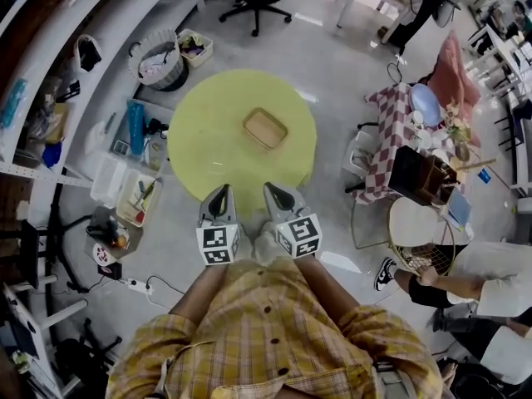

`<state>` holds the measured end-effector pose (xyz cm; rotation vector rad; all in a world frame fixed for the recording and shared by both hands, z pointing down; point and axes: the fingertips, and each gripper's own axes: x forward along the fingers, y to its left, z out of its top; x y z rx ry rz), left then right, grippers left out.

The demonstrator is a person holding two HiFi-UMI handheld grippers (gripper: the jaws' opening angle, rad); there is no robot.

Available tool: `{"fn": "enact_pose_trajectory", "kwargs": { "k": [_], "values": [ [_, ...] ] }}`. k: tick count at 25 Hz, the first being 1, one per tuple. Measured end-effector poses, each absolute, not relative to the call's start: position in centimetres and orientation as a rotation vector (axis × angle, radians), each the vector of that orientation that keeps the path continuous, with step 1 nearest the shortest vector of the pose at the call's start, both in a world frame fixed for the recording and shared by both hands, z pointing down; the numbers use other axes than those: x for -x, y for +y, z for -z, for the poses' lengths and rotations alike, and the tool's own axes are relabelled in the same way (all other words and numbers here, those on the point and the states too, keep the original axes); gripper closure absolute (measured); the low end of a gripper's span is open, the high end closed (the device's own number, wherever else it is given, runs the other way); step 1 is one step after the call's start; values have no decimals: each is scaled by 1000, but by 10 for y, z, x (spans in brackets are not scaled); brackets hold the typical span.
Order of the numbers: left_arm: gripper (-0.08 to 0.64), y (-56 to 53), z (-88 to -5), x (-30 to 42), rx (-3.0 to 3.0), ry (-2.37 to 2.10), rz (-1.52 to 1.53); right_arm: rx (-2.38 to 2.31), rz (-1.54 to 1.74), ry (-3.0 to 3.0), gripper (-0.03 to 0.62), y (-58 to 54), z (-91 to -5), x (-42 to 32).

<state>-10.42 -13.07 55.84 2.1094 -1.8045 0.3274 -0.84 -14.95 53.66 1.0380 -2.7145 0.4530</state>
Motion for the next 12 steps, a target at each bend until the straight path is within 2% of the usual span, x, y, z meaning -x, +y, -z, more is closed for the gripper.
{"fn": "enact_pose_trajectory", "kwargs": {
  "k": [12],
  "values": [
    [560, -143, -588, 118, -2112, -1726, -403, -1060, -497, -2691, 595, -150, -552, 25]
  ]
}}
